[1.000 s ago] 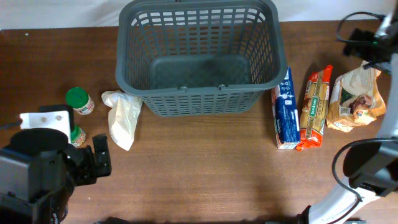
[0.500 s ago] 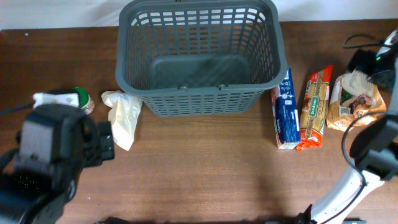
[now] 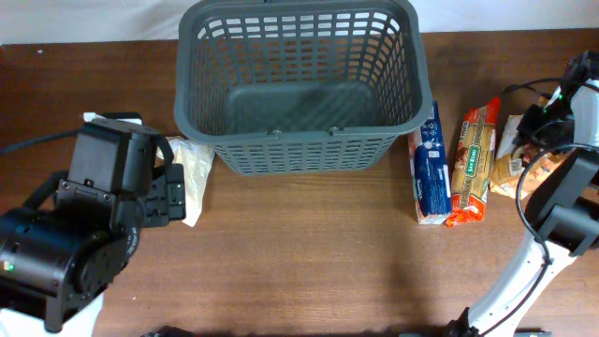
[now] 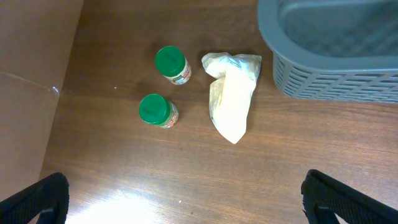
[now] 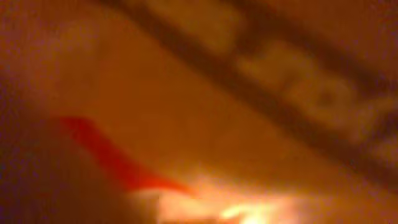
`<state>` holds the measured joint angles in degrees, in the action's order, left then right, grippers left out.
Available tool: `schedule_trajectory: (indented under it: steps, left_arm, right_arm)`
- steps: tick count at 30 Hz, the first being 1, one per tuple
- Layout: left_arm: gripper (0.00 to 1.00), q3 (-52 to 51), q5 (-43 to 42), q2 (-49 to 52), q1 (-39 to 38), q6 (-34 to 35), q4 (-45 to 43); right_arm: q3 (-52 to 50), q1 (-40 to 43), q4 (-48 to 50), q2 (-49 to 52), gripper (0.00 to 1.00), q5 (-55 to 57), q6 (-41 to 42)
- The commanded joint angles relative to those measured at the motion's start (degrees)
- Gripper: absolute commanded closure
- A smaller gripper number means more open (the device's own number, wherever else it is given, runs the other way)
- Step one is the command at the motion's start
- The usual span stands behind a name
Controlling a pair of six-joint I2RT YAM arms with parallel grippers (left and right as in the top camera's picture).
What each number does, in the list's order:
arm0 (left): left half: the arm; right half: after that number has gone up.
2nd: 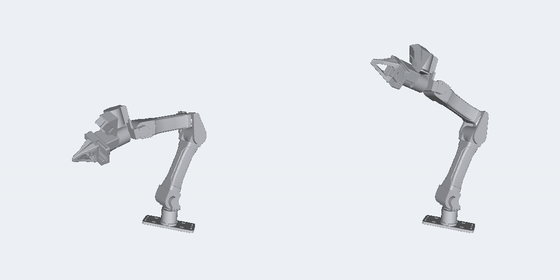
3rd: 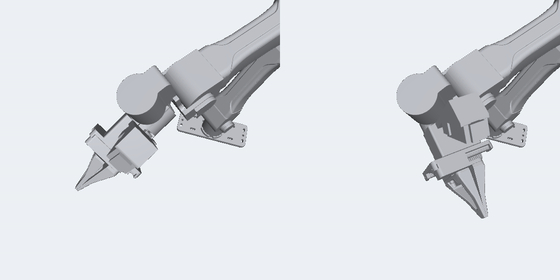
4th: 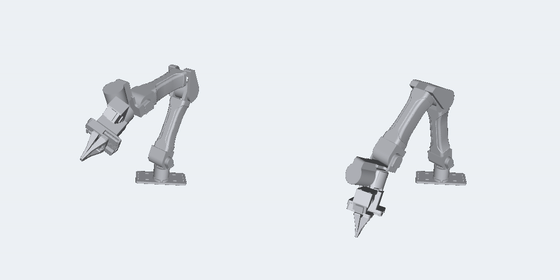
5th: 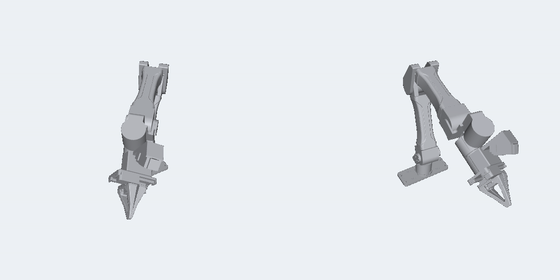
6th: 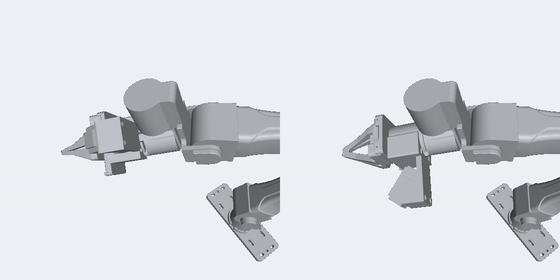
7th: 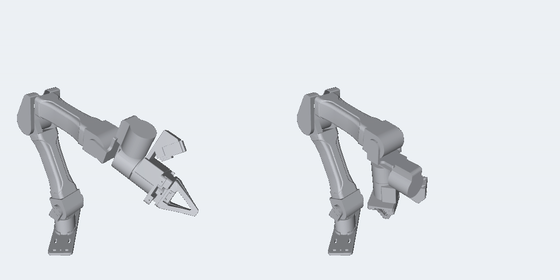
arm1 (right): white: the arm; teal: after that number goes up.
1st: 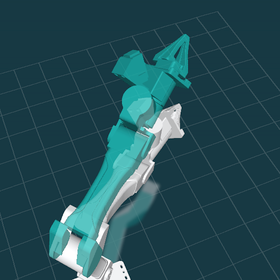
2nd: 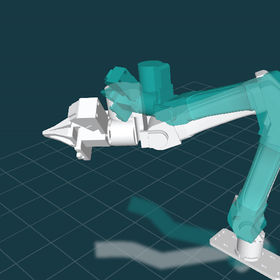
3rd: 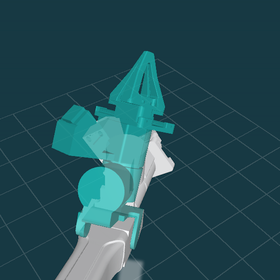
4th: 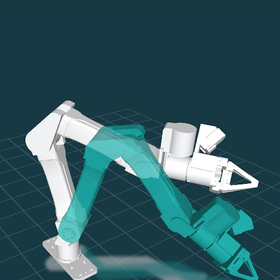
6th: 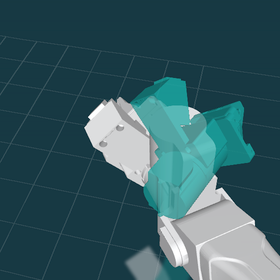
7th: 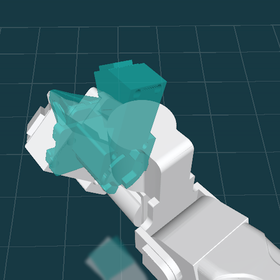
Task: Pack container
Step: 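Release the basket and move the right gripper to the paper snack bag, then grasp the paper snack bag with the right gripper and drop it in the basket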
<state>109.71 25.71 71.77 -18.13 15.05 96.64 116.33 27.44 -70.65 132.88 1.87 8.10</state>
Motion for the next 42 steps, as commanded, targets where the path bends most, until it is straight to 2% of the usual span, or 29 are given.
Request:
schedule_trajectory:
  steps: [1,8,19,22,28,34,37,42]
  left_arm:
    - [0.01,-0.15,0.0,0.17,0.35,0.11,0.04]
    - [0.01,-0.15,0.07,0.17,0.35,0.11,0.04]
    - [0.01,-0.15,0.04,0.17,0.35,0.13,-0.72]
    - [0.01,-0.15,0.04,0.17,0.35,0.13,-0.57]
    - [0.01,-0.15,0.04,0.17,0.35,0.13,-0.5]
    - [0.01,-0.15,0.04,0.17,0.35,0.13,-0.5]
    - [0.01,-0.15,0.04,0.17,0.35,0.13,-0.5]
    - [0.01,-0.15,0.04,0.17,0.35,0.13,-0.5]
  right_arm:
    - [-4.9,-0.37,-0.96,6.49,0.96,-4.24,1.27]
    - [-4.15,-0.37,-2.21,0.55,0.96,-4.24,1.25]
    - [3.04,-2.71,-2.21,-29.64,0.96,-4.9,1.88]
    - [5.09,-8.09,-1.7,-40.02,0.96,-5.42,1.79]
    - [5.4,-24.06,4.7,-51.52,0.96,-6.32,3.23]
    - [5.33,-39.87,13.79,-51.82,0.96,-3.02,7.76]
    - [5.33,-45.81,17.44,-47.3,0.96,2.62,12.35]
    - [5.33,-50.45,19.5,-36.15,0.96,7.23,20.61]
